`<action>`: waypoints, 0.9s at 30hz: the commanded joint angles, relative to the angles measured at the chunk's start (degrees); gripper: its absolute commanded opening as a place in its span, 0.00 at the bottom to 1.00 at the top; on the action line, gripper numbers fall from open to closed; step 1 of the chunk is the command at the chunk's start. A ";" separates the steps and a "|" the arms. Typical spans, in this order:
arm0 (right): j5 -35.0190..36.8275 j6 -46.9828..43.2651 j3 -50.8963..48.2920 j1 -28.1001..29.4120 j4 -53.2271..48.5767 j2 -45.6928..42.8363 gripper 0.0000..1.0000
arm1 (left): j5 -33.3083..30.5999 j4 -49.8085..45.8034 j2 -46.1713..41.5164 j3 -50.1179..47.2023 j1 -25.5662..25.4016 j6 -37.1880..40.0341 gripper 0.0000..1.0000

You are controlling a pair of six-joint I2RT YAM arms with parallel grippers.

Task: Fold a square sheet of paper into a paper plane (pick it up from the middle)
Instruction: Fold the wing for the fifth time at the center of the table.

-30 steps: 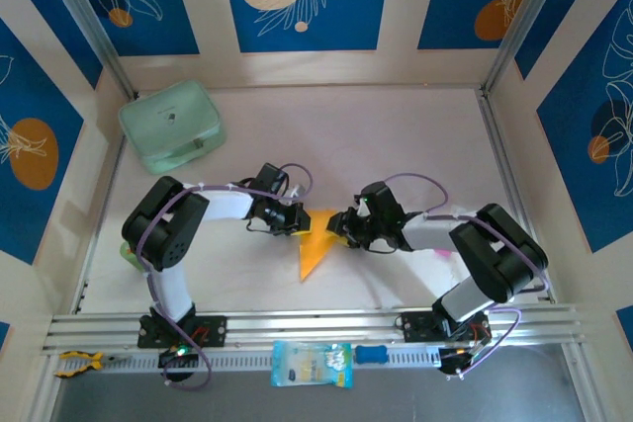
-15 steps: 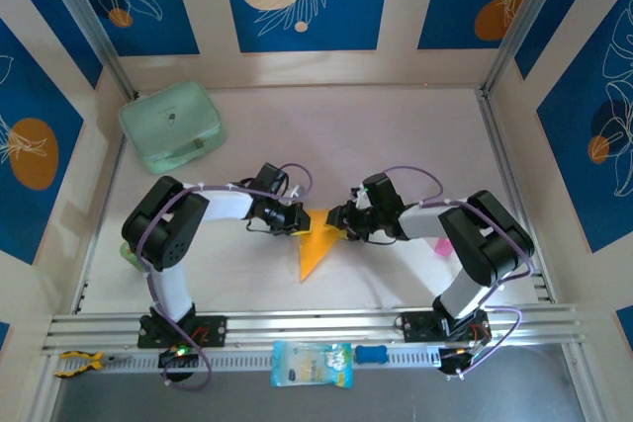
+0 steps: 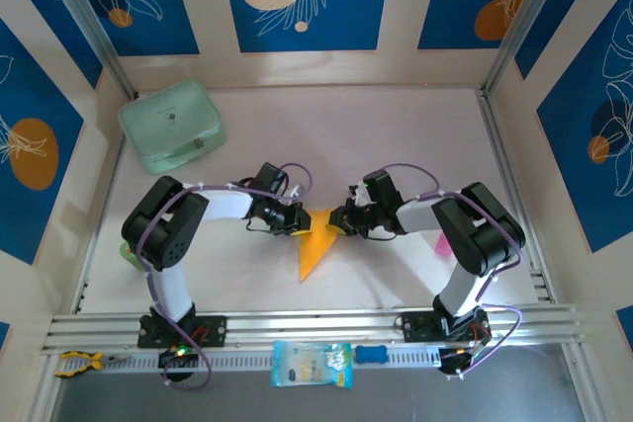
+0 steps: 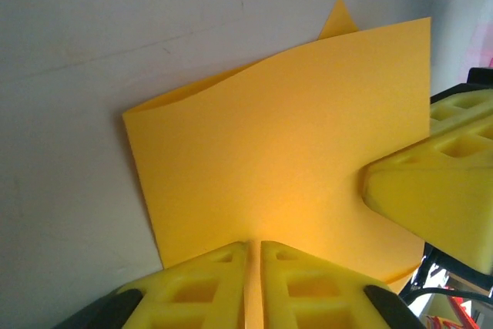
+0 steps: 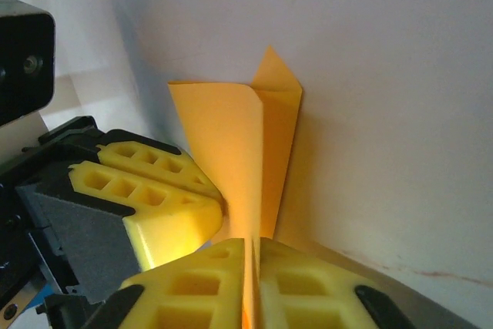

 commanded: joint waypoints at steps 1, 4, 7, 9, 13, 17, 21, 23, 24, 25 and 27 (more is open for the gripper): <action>-0.67 0.03 -0.39 -0.18 -0.40 -1.44 0.07 | -1.97 -4.38 -1.08 0.65 0.94 1.20 0.17; 2.28 2.40 -2.16 0.12 0.43 -3.49 0.04 | -2.15 -4.48 -3.48 0.67 0.97 1.13 0.28; 5.92 5.41 -4.25 0.24 1.01 -6.04 0.03 | -3.10 -4.65 -5.86 0.33 0.93 1.40 0.32; 8.49 8.08 -5.98 0.38 2.08 -7.95 0.03 | -3.81 -4.87 -7.46 -0.03 0.96 1.60 0.34; 13.78 12.74 -9.16 0.74 2.56 -12.29 0.03 | -5.32 -5.98 -9.93 -0.47 0.98 2.29 0.36; 19.17 17.68 -12.36 1.92 2.13 -16.77 0.03 | -6.62 -5.89 -12.73 -1.88 1.00 2.34 0.37; 23.76 21.79 -14.20 3.76 1.07 -20.61 0.03 | -7.22 -4.63 -15.48 -3.70 0.91 2.34 0.37; 25.10 23.04 -14.48 4.67 0.88 -21.69 0.03 | -7.16 -3.59 -16.72 -4.54 0.77 2.32 0.39; 25.65 23.66 -14.41 5.10 0.43 -21.90 0.04 | -7.10 -3.06 -17.26 -4.99 0.68 2.48 0.39; 25.95 23.96 -14.17 5.44 0.30 -21.99 0.04 | -7.02 -2.82 -17.63 -5.21 0.67 2.62 0.39; 25.84 23.99 -13.73 5.91 0.37 -21.47 0.05 | -7.01 -2.63 -18.38 -5.72 0.30 3.18 0.39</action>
